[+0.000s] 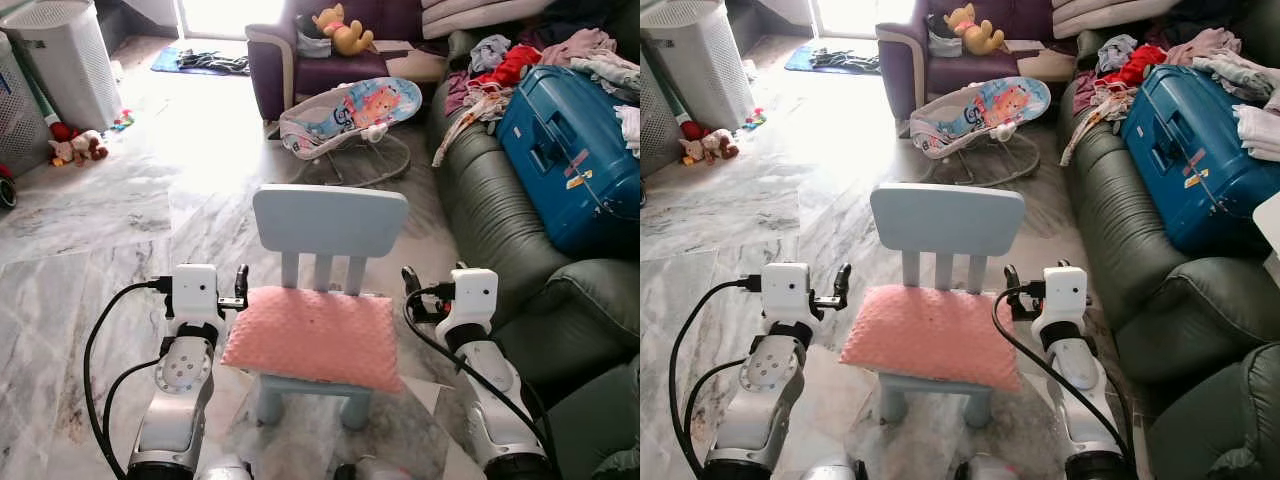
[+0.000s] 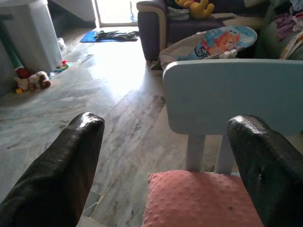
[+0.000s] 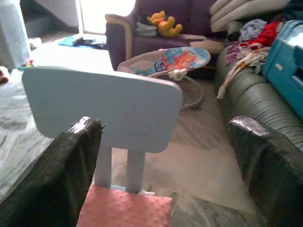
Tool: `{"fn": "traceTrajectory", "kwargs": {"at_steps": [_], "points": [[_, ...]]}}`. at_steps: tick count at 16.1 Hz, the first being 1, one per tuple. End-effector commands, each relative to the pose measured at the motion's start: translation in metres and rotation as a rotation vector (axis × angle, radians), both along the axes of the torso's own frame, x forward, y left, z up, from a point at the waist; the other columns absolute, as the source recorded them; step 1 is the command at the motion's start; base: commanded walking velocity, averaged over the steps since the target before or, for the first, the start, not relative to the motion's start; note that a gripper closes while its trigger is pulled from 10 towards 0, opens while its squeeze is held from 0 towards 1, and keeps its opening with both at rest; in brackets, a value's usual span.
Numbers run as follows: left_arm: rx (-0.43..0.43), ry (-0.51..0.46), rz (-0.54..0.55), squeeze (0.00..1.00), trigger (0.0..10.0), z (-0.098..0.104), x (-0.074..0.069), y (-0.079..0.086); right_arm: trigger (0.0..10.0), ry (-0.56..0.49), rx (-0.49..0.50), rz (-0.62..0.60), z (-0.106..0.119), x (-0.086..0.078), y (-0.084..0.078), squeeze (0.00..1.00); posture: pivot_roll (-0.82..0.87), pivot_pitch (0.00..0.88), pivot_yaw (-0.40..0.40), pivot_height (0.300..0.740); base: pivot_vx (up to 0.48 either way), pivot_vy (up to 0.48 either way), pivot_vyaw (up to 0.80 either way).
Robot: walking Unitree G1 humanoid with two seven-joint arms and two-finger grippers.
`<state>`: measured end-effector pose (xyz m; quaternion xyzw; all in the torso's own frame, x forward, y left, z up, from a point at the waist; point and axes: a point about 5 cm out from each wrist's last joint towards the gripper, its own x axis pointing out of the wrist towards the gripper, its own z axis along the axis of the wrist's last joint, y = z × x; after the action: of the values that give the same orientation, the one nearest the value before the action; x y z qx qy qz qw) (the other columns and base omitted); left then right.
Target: Move the pillow to the sofa
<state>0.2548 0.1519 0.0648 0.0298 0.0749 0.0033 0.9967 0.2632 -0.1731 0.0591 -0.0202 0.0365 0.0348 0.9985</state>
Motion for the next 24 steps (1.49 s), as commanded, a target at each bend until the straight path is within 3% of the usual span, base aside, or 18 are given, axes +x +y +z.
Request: {"fn": "traceTrajectory", "kwargs": {"at_steps": [1,16,24], "points": [[-0.003,-0.013,-0.014,0.0,10.0,0.004,0.001,-0.002,10.0,-0.01,-0.004,-0.005,0.004,0.001,-0.004,0.0,0.02,0.0,-0.053,0.74,0.262,0.0,-0.8],[-0.008,0.018,0.01,0.0,10.0,0.0,0.004,-0.003,10.0,-0.022,0.004,0.025,0.007,0.006,0.004,0.0,0.02,0.0,-0.057,0.74,0.052,0.0,0.0],[0.041,0.036,0.002,0.0,10.0,-0.003,-0.005,0.012,10.0,-0.012,0.027,0.043,0.005,0.001,0.006,0.0,0.03,0.0,-0.054,0.74,0.0,0.0,0.0]]}}
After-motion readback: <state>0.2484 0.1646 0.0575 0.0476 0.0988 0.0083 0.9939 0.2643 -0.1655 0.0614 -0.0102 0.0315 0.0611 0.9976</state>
